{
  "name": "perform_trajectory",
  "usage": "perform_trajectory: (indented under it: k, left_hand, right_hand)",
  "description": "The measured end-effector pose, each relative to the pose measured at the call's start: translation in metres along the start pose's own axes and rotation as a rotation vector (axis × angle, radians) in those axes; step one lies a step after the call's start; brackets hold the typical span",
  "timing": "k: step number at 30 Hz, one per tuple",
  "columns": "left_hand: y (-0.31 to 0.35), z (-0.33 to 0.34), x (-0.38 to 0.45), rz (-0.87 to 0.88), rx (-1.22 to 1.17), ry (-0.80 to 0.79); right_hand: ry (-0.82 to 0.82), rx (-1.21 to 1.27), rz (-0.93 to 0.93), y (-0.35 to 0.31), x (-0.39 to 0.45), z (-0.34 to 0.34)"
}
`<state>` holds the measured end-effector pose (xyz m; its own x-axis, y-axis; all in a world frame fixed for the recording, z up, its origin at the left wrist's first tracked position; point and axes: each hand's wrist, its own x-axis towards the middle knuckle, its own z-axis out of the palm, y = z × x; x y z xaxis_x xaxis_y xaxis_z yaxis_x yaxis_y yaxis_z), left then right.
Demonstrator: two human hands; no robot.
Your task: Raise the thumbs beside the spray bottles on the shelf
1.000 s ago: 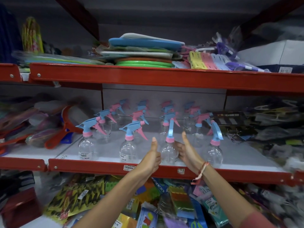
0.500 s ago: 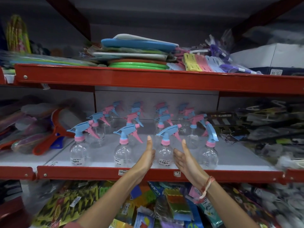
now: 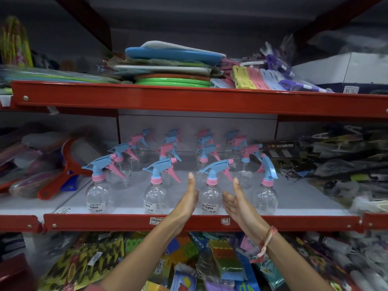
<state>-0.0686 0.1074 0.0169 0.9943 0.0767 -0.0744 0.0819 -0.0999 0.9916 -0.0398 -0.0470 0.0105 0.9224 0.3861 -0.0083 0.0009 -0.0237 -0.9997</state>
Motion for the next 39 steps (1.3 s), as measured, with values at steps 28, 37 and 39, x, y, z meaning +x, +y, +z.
perform_trajectory:
  k: [28, 37, 39]
  left_hand:
    - [0.019, 0.125, 0.012, 0.079, 0.037, -0.127]
    - [0.016, 0.132, 0.034, 0.047, -0.023, -0.085]
    - [0.021, 0.132, 0.033, 0.031, -0.01, -0.081]
  right_hand:
    - [0.107, 0.119, 0.026, -0.005, 0.047, -0.152]
    - [-0.03, 0.015, 0.068, -0.009, 0.031, -0.152]
    - [-0.054, 0.002, 0.055, -0.007, 0.024, -0.155]
